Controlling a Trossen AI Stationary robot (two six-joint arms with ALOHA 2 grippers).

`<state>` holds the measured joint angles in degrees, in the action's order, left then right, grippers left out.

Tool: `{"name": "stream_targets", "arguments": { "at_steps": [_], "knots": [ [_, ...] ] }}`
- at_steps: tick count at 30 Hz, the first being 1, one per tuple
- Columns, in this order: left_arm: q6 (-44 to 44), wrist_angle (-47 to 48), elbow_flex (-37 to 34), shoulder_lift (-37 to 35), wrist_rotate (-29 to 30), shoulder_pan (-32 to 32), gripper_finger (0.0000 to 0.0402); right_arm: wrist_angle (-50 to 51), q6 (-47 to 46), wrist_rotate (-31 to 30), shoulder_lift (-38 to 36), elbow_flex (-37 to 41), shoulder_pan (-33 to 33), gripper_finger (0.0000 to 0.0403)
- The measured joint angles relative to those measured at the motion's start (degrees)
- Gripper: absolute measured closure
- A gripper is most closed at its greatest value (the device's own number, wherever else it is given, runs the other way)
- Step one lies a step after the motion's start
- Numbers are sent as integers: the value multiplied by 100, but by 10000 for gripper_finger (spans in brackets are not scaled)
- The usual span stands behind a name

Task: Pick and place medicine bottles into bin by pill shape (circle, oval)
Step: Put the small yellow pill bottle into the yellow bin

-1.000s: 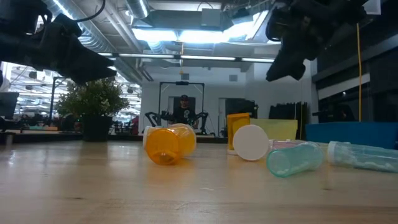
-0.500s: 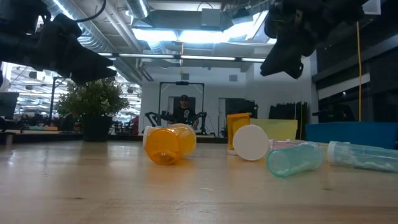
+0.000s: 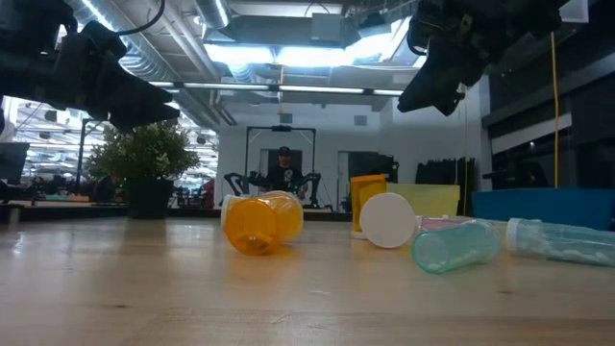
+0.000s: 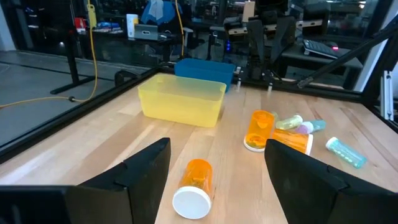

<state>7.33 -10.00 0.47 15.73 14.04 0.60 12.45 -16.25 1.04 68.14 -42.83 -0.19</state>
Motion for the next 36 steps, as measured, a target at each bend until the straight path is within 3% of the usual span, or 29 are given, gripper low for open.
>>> {"name": "stream_targets", "arguments": {
  "at_steps": [13,20,28,36],
  "knots": [
    [0,-3,1,0,0,0,146,67,-308,13,0,0,0,328],
    [153,-4,0,0,-6,1,146,804,-829,1,-2,0,0,328],
    [158,-2,0,0,-11,0,146,1352,-724,-783,-2,0,-2,328],
    [457,2,1,0,-22,1,147,1160,-889,-855,-2,0,-2,325]
  ]
}}
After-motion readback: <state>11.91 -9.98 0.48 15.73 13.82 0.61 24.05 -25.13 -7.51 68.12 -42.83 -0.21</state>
